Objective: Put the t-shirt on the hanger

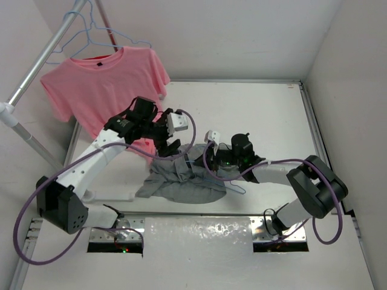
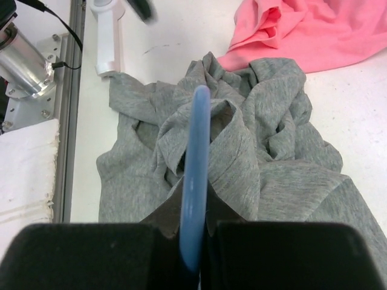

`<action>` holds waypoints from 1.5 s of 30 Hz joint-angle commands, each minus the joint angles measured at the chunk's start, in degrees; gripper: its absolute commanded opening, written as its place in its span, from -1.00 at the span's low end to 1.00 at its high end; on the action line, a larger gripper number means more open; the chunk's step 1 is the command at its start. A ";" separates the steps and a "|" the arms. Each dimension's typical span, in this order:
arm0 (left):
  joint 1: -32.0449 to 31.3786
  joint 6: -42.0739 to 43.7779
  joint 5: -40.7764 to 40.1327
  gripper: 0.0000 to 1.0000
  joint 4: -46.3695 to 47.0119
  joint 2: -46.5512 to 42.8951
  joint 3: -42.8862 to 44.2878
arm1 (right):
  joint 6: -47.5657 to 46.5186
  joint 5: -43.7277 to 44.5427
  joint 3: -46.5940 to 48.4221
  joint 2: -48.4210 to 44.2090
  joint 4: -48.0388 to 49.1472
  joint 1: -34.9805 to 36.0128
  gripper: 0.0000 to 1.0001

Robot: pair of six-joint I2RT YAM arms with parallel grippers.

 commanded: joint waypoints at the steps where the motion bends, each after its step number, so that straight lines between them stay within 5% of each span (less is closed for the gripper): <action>1: 0.09 12.60 2.45 0.80 -8.36 -4.71 1.45 | 0.96 -0.93 1.91 1.28 2.20 -0.16 -1.00; 4: 0.36 17.47 2.64 0.61 -11.72 -5.59 -1.88 | 1.14 -0.58 2.09 1.54 1.76 -0.16 -1.00; 7: 0.62 11.62 -4.91 0.41 2.14 -5.86 -10.92 | 0.35 -0.58 3.06 1.55 -0.70 -0.16 -1.00; 11: 0.80 11.59 -2.92 0.73 16.11 -4.98 -19.62 | 0.17 0.12 3.23 1.46 -1.49 -0.16 -1.00; 15: 0.71 8.87 -2.11 0.75 26.24 -3.50 -22.46 | -0.09 0.48 3.06 1.37 -2.02 0.02 -1.00; 21: 0.62 10.01 5.53 0.70 26.95 2.74 -21.93 | -0.53 0.57 2.97 0.84 -2.20 0.10 -1.00; 25: 0.62 8.25 4.65 0.30 26.88 8.90 -19.65 | -0.80 0.57 3.06 0.14 -2.73 0.11 -1.00; 27: 0.62 8.08 6.74 0.27 27.57 10.74 -19.65 | -1.23 0.30 2.97 -0.21 -3.07 0.19 -1.00; 30: 0.62 5.80 10.26 -0.11 29.68 10.40 -19.21 | -1.59 0.21 3.23 -0.91 -3.87 0.28 -1.00; 32: 0.53 3.25 13.42 -0.54 29.86 8.83 -17.98 | -1.68 0.74 3.93 -1.44 -5.00 0.46 -1.00; 45: -5.09 1.30 12.39 -1.00 24.33 6.09 -15.78 | -8.35 3.64 12.11 -5.13 -14.59 1.60 -1.00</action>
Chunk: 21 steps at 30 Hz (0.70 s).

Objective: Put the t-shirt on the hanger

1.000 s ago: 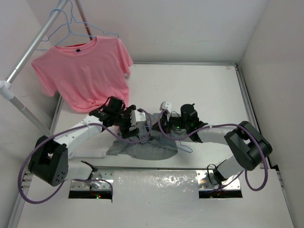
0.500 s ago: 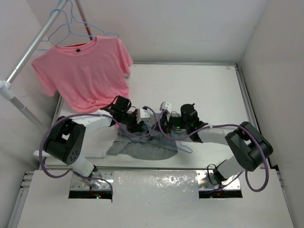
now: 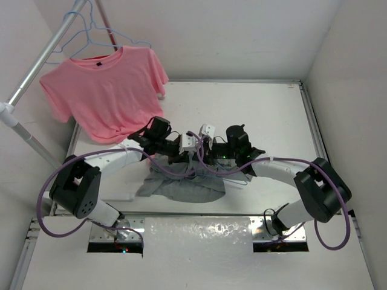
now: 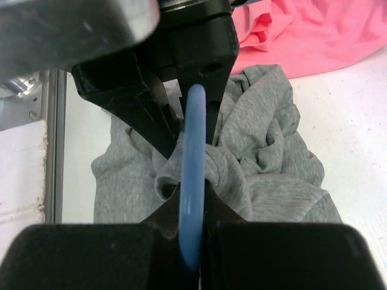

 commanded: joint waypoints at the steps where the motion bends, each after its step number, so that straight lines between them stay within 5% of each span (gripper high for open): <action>1: -0.79 -1.91 0.49 -1.00 -0.87 -0.92 1.93 | -4.07 0.80 4.07 -3.47 -0.45 0.40 -1.00; 5: -0.61 -4.44 -1.08 -1.00 -2.65 -1.27 2.45 | -4.69 5.95 5.99 -4.79 -3.77 0.31 -0.94; 6: -0.44 -5.85 -1.79 -1.00 -2.64 -1.54 2.45 | -4.69 5.99 6.00 -4.88 -5.18 0.31 -0.69; 7: 0.26 -7.60 -3.62 -1.00 -0.73 -2.15 2.19 | -4.78 10.51 7.66 -5.14 -9.20 0.31 -0.07; 10: 2.11 -15.77 -9.15 -1.00 5.25 -4.17 0.79 | -4.08 20.18 10.40 -6.63 -16.51 -0.21 0.32; 11: 2.55 -18.93 -10.74 -1.00 6.40 -4.61 0.35 | -3.64 22.05 10.40 -7.33 -17.15 -0.39 0.76; 12: 2.81 -20.35 -12.24 -1.00 8.76 -5.22 -0.09 | -2.94 23.90 9.61 -8.21 -17.59 -0.83 0.97; 21: 4.40 -29.75 -19.02 -1.00 12.65 -9.18 1.65 | 8.55 38.32 1.44 -25.16 -15.66 -1.36 0.98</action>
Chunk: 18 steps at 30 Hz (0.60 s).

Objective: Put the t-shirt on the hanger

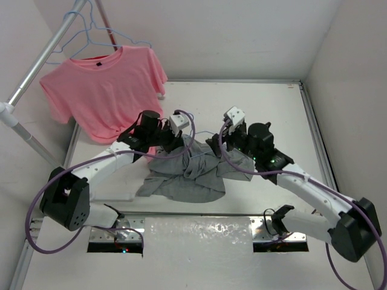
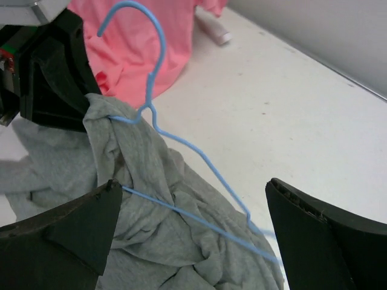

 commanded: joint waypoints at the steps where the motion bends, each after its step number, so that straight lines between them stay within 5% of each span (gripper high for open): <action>1: 1.38 -7.29 -2.28 -1.00 4.37 -2.56 4.34 | 8.03 8.95 -2.32 -4.98 2.02 0.00 0.96; 7: 1.38 -10.20 -5.35 -1.00 5.60 -0.72 6.03 | 23.41 2.89 -10.31 -1.94 16.86 3.93 0.76; 12: 1.38 -9.50 -2.80 -1.00 6.30 -1.33 4.36 | 32.81 13.17 -16.03 7.12 29.76 8.08 -0.19; 16: 1.38 -8.80 -3.07 -1.00 5.51 -1.95 4.18 | 38.01 15.03 -14.91 17.47 37.36 8.08 -0.26; 18: 1.47 -8.89 -2.63 -1.00 5.42 -1.95 4.01 | 39.50 13.45 -13.06 21.18 39.11 8.17 -0.13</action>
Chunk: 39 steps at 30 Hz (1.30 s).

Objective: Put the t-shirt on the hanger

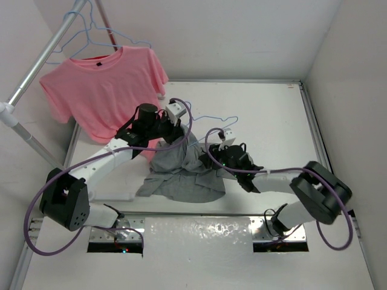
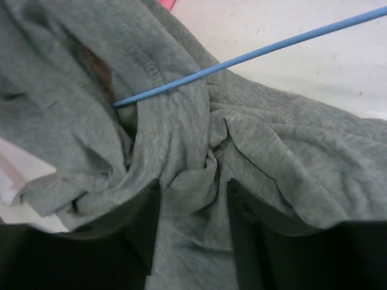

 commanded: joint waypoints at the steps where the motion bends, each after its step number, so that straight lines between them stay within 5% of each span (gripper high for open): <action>1: 0.55 -0.67 1.04 -1.00 2.56 -1.49 -0.10 | 6.46 1.16 5.02 4.71 11.77 0.15 -0.02; 4: 0.55 -0.76 0.96 -1.00 2.73 -1.66 -0.10 | 8.39 0.72 6.61 10.16 13.00 0.32 0.15; 13: 0.73 -1.54 -0.10 -1.00 5.28 -2.19 -0.89 | 13.22 -0.60 8.10 20.80 15.47 2.08 0.14; 14: 1.16 -1.72 0.42 -1.00 5.54 -2.80 -0.98 | 16.01 -1.21 7.06 22.38 18.17 1.91 0.01; 15: 1.69 -1.90 2.78 -1.00 5.72 -3.24 -0.98 | 17.43 -1.48 5.92 22.92 20.63 1.47 -0.42; 17: 4.06 -2.07 5.34 -1.00 5.37 -4.03 -0.28 | 20.85 -1.65 1.09 22.58 26.69 -0.28 -0.96; 18: 5.03 -1.64 6.05 -1.00 4.85 -4.04 0.25 | 21.74 -1.57 -0.58 21.96 28.03 -1.34 -1.00; 22: 10.56 2.39 13.24 -1.00 1.79 -3.78 1.13 | 22.46 -2.44 -8.83 17.57 30.93 -9.93 -1.00; 27: 10.66 19.58 22.65 -1.00 -6.39 -3.86 -0.71 | 22.72 -6.82 -14.91 8.97 32.52 -20.93 -1.00; 31: 10.57 24.83 19.25 -1.00 -8.53 -4.30 -2.90 | 20.01 -12.88 -15.46 3.07 27.35 -30.33 -1.00; 39: 9.17 29.22 7.21 -1.00 -5.97 -4.48 -6.69 | 9.38 -13.61 -11.24 -6.69 8.11 -34.48 -1.00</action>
